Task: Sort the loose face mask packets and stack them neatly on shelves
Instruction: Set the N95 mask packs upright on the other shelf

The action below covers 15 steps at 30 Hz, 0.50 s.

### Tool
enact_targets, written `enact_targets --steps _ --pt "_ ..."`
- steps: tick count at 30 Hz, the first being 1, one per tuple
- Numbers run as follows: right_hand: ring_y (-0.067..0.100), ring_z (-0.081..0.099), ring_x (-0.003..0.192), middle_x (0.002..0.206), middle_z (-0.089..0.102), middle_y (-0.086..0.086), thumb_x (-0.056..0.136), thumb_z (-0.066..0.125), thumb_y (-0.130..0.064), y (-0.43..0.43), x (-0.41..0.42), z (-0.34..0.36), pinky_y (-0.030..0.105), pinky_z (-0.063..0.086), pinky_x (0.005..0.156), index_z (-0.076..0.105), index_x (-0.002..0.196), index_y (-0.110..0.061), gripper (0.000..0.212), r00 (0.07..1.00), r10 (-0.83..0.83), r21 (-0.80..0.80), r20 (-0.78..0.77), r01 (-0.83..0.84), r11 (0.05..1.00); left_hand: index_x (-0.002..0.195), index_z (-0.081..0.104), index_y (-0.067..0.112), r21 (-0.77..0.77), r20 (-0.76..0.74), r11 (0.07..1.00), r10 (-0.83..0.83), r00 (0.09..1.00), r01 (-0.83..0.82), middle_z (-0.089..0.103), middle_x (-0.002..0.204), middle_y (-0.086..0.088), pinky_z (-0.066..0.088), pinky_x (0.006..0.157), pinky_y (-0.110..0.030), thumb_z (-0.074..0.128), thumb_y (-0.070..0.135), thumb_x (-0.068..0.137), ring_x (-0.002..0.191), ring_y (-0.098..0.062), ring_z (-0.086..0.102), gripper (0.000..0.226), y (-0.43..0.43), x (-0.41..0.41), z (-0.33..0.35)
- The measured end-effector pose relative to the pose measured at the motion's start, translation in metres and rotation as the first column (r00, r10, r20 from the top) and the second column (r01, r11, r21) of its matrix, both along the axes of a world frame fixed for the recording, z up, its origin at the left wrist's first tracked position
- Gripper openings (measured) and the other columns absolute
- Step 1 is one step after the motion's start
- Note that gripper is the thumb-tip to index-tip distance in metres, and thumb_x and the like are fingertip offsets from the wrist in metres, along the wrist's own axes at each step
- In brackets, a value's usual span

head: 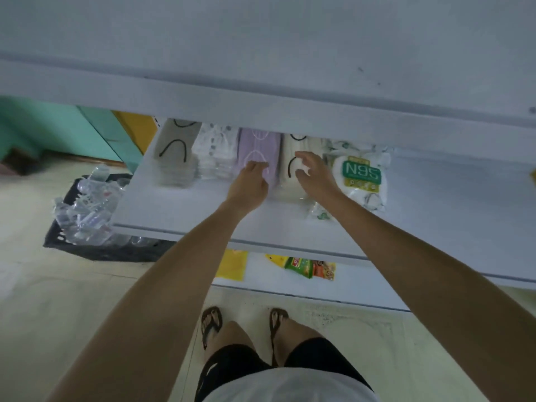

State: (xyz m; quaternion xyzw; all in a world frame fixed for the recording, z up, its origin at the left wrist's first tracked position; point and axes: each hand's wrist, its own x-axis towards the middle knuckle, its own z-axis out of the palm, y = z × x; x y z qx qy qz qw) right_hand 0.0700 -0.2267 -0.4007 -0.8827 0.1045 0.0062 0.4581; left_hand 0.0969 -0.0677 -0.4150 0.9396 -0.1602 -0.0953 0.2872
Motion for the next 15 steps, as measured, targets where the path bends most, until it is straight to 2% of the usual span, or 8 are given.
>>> enact_targets --steps 3,6,8,10,13,15 --pt "0.017 0.044 0.127 0.139 0.046 0.007 0.091 0.050 -0.005 -0.035 -0.031 0.006 0.026 0.034 0.105 0.049 0.131 -0.011 0.041 0.997 -0.059 0.022 0.049 0.058 0.998 0.139 0.040 0.007 -0.069 0.002 0.997 -0.017 1.000 0.017 0.043 0.136 -0.017 0.042 0.096 -0.040 0.040 0.003 0.093 0.122 -0.032 0.046 0.046 -0.027 -0.022 0.003" --pt "0.019 0.047 0.125 0.137 0.047 0.006 0.090 0.054 -0.008 -0.076 -0.059 0.004 0.022 0.035 0.102 0.051 0.130 -0.012 0.041 0.991 -0.118 -0.072 0.061 0.122 0.990 0.143 0.036 0.011 -0.156 -0.015 0.984 -0.093 0.996 0.090 0.043 0.136 -0.016 0.041 0.096 -0.038 0.041 0.005 0.094 0.122 -0.030 0.046 0.049 -0.058 -0.045 0.001" --pt "0.022 0.048 0.122 0.135 0.048 0.008 0.089 0.056 -0.009 -0.101 -0.071 -0.002 0.020 0.035 0.096 0.051 0.131 -0.011 0.042 0.977 -0.189 -0.144 0.095 0.202 0.969 0.146 0.031 0.013 -0.183 -0.030 0.972 -0.156 0.987 0.148 0.041 0.136 -0.016 0.040 0.096 -0.037 0.044 0.012 0.096 0.122 -0.030 0.045 0.051 -0.080 -0.056 -0.007" --pt "0.023 0.048 0.121 0.136 0.044 0.011 0.089 0.059 -0.014 -0.122 -0.076 -0.009 0.022 0.037 0.094 0.046 0.135 -0.012 0.047 0.946 -0.308 -0.156 0.106 0.321 0.934 0.148 0.026 0.016 -0.189 -0.110 0.976 -0.130 0.985 0.108 0.038 0.138 -0.016 0.039 0.100 -0.040 0.045 0.022 0.098 0.124 -0.032 0.043 0.054 -0.099 -0.061 -0.017" --pt "0.024 0.041 0.128 0.144 0.030 0.011 0.086 0.064 -0.030 -0.149 -0.070 -0.024 0.032 0.035 0.101 0.031 0.144 -0.021 0.067 0.904 -0.428 -0.064 -0.007 0.427 0.902 0.150 0.016 0.022 -0.140 -0.258 0.990 -0.064 0.964 0.029 0.030 0.145 -0.017 0.036 0.105 -0.043 0.044 0.036 0.098 0.131 -0.033 0.036 0.061 -0.123 -0.063 -0.031" --pt "0.025 0.032 0.134 0.148 0.020 0.011 0.086 0.063 -0.040 -0.163 -0.065 -0.036 0.027 0.028 0.099 0.022 0.148 -0.028 0.075 0.915 -0.386 -0.033 -0.122 0.385 0.922 0.151 0.008 0.031 -0.143 -0.318 0.990 -0.065 0.946 0.020 0.023 0.153 -0.015 0.032 0.109 -0.044 0.041 0.042 0.098 0.139 -0.031 0.026 0.063 -0.134 -0.063 -0.041"
